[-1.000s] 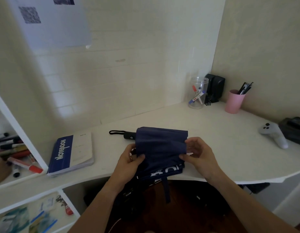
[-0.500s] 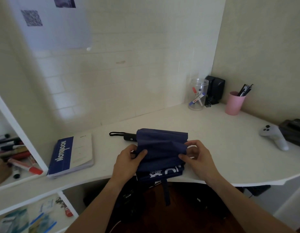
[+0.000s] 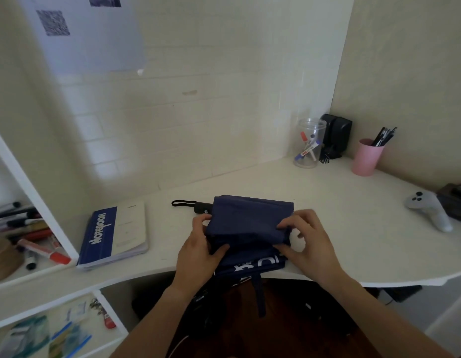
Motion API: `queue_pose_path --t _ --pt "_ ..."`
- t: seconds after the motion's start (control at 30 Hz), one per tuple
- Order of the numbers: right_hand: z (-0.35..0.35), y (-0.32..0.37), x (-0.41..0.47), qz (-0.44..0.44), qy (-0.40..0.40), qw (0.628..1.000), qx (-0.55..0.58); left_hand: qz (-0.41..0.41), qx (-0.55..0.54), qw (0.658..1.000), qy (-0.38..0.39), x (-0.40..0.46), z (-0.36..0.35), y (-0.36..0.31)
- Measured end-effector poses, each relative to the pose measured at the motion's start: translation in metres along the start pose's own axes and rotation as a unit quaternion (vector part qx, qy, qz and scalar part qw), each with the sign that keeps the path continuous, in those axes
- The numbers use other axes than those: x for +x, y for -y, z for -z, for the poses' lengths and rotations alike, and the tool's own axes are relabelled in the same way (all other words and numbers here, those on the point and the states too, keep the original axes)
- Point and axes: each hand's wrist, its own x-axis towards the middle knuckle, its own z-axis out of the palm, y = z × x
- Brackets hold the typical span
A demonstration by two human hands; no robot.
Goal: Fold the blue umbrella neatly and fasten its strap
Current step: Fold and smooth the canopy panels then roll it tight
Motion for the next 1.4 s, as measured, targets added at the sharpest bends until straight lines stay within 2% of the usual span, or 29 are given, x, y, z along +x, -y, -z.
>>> queue_pose_path --t 0.07,0.13,0.23,0.3,0.37,0.4,0.43,0.47,0.5,0.53,0.57,0.63,0.73,0.87,1.03,1.3,1.4 --pt "0.002 0.005 0.007 0.072 -0.013 0.996 -0.054 0.046 0.021 0.999 -0.004 0.008 -0.001 -0.007" --pt "0.000 0.007 0.012 0.134 0.014 0.987 -0.091 0.109 0.021 0.994 -0.009 0.015 -0.001 -0.012" --pt "-0.002 0.003 0.013 0.183 0.065 0.973 -0.123 0.143 0.006 0.989 -0.024 0.020 -0.002 -0.013" --pt "-0.001 -0.002 0.011 0.207 0.092 0.963 -0.144 0.157 -0.055 0.986 -0.031 0.021 -0.001 -0.008" --pt "0.001 -0.005 0.010 0.227 0.121 0.951 -0.171 0.170 -0.172 0.968 -0.063 0.016 0.000 -0.006" --pt "0.002 -0.006 0.010 0.230 0.134 0.948 -0.175 0.150 -0.197 0.963 -0.108 0.011 0.003 -0.005" --pt "0.002 -0.008 0.010 0.230 0.144 0.947 -0.171 0.091 -0.180 0.966 -0.163 0.005 0.008 -0.006" --pt "0.001 -0.009 0.009 0.229 0.152 0.948 -0.164 0.001 -0.124 0.972 -0.200 -0.001 0.014 -0.006" --pt "0.001 -0.010 0.009 0.226 0.160 0.948 -0.157 -0.112 -0.054 0.971 -0.203 -0.006 0.021 -0.008" --pt "0.001 -0.010 0.009 0.223 0.167 0.948 -0.153 -0.224 0.015 0.962 -0.156 -0.009 0.027 -0.010" --pt "0.001 -0.011 0.010 0.221 0.172 0.948 -0.150 -0.307 0.083 0.945 -0.078 -0.010 0.033 -0.012" --pt "0.002 -0.011 0.010 0.218 0.173 0.950 -0.145 -0.372 0.201 0.905 0.040 -0.004 0.037 -0.007" --pt "0.003 -0.013 0.010 0.208 0.178 0.952 -0.139 -0.408 0.280 0.866 0.072 0.000 0.036 0.007" --pt "0.009 -0.014 0.010 0.199 0.177 0.955 -0.131 -0.463 0.279 0.840 0.048 -0.007 0.035 0.009" --pt "0.012 -0.011 0.010 0.201 0.195 0.953 -0.116 -0.394 0.279 0.876 0.025 -0.011 0.029 0.006" --pt "0.015 -0.019 0.011 0.211 0.179 0.951 -0.136 -0.471 0.298 0.830 0.011 -0.015 0.030 0.003" --pt "0.012 -0.020 0.014 0.225 0.177 0.946 -0.153 -0.477 0.271 0.835 0.028 -0.014 0.028 0.004"
